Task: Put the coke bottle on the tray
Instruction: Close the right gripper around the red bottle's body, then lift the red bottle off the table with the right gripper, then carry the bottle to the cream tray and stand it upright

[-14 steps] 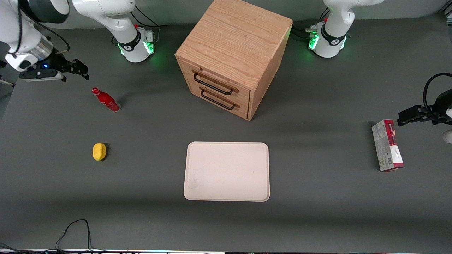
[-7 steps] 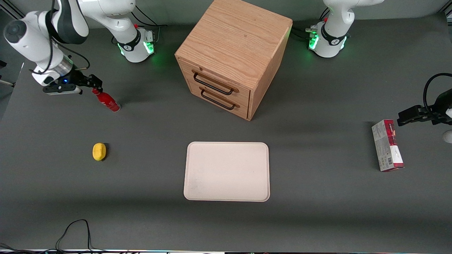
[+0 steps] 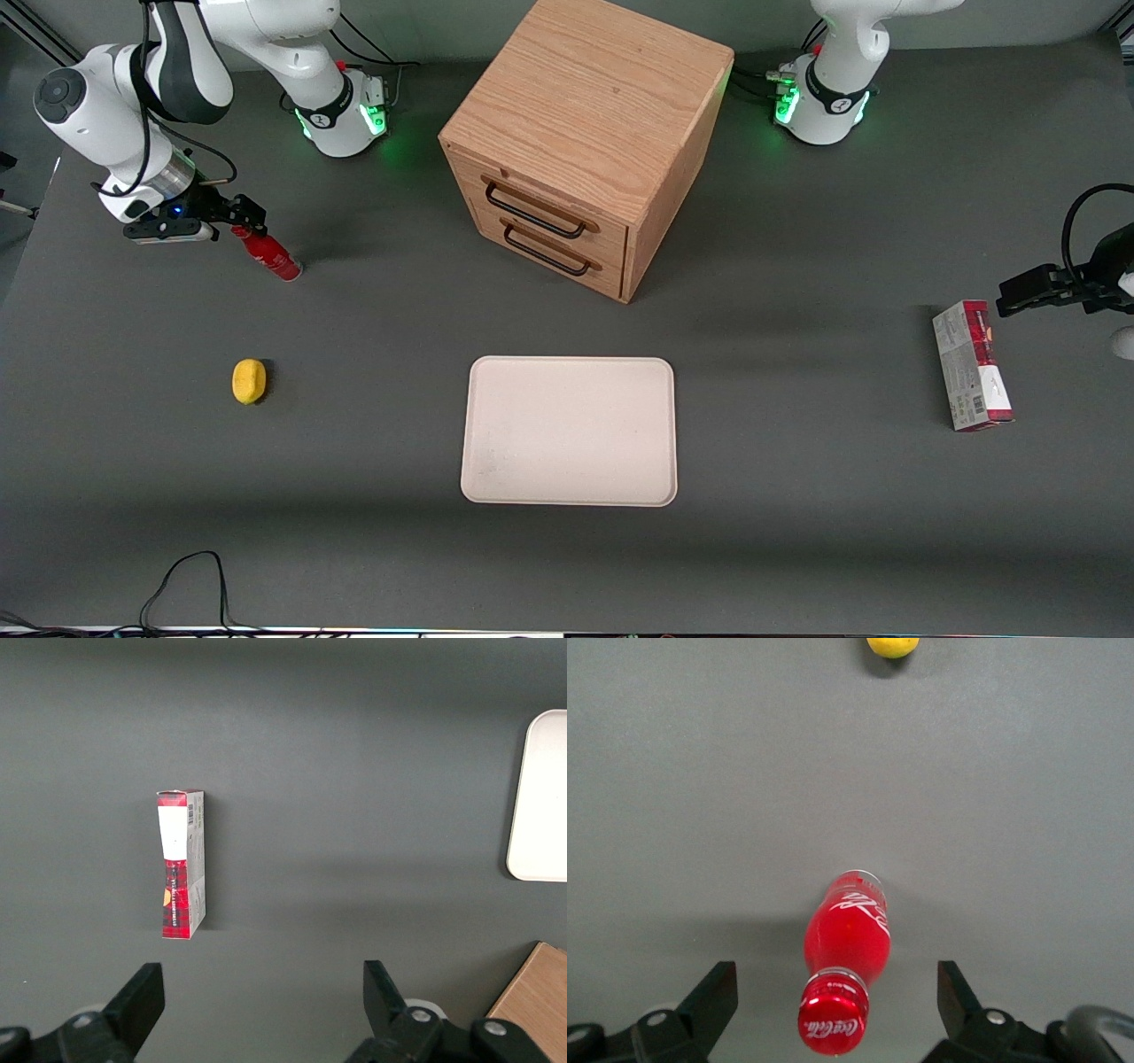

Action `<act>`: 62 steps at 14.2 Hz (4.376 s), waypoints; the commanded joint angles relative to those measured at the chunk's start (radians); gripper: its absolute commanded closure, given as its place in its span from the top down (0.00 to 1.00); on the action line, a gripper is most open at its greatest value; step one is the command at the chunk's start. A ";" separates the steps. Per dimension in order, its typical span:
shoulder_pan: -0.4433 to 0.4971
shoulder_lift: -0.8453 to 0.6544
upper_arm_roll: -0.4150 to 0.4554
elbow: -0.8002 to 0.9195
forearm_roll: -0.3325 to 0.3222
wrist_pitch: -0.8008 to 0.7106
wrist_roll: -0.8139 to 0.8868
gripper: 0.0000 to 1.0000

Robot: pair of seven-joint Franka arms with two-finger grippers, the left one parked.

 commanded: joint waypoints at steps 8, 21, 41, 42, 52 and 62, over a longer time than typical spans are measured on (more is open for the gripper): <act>0.008 0.018 -0.017 -0.046 -0.022 0.060 -0.015 1.00; 0.020 0.008 -0.008 0.069 -0.022 -0.105 -0.013 0.18; 0.289 0.614 -0.004 1.538 0.236 -1.011 0.001 0.18; 0.289 0.688 0.018 1.615 0.256 -1.023 0.001 0.17; 0.403 1.067 0.285 1.971 0.164 -0.882 0.120 0.11; 0.482 1.254 0.283 1.959 0.145 -0.629 0.119 0.10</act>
